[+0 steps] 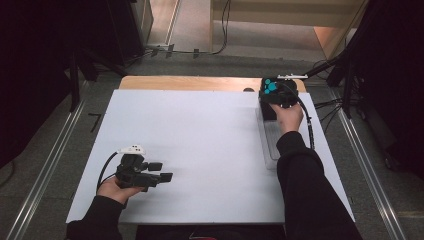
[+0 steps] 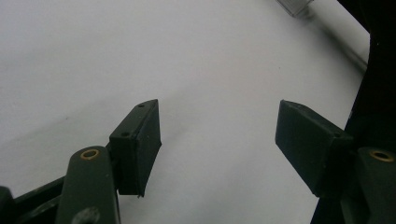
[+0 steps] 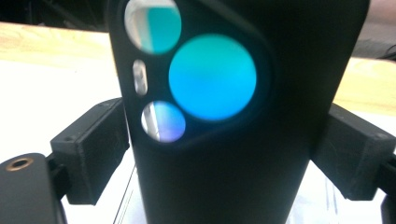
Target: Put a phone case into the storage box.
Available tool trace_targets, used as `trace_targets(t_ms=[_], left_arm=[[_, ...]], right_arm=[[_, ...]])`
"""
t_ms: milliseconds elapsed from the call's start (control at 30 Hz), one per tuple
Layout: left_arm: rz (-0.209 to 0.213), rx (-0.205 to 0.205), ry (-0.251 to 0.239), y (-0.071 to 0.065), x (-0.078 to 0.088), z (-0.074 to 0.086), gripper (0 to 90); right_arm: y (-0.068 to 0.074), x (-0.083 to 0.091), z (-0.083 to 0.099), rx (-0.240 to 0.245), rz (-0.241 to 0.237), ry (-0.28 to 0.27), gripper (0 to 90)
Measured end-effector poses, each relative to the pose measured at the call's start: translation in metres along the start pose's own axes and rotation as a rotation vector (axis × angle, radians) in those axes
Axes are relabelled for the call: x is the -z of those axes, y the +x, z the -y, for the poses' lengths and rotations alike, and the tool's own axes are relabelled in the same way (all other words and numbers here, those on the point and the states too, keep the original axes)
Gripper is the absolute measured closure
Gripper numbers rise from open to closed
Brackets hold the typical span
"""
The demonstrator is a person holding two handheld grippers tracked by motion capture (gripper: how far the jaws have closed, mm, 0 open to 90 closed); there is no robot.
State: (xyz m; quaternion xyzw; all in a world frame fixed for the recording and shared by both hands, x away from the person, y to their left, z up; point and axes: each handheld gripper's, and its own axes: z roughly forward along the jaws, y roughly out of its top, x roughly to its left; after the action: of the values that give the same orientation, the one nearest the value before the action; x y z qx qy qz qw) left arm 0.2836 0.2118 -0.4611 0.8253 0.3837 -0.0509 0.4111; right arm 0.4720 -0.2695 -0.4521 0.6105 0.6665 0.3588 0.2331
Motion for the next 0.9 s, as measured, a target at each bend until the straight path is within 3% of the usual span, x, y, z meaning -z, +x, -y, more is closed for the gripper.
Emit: trace_targets(t_ms=[33, 233, 500, 900], left_arm=[[0.001, 0.000, -0.002, 0.000, 0.000, 0.000, 31.2], [-0.002, -0.004, 0.004, 0.000, -0.001, 0.000, 31.3], [-0.002, 0.002, 0.003, 0.001, -0.001, -0.001, 31.2], [0.005, 0.002, 0.003, 0.002, -0.002, -0.002, 31.2]], right_arm=[[-0.001, -0.001, 0.001, 0.000, -0.002, 0.014, 0.0], [-0.004, -0.001, 0.002, 0.000, -0.016, 0.035, 0.0], [-0.002, 0.014, -0.004, -0.002, -0.031, 0.038, 0.0], [0.014, 0.037, -0.008, 0.026, -0.163, 0.081, 0.0]])
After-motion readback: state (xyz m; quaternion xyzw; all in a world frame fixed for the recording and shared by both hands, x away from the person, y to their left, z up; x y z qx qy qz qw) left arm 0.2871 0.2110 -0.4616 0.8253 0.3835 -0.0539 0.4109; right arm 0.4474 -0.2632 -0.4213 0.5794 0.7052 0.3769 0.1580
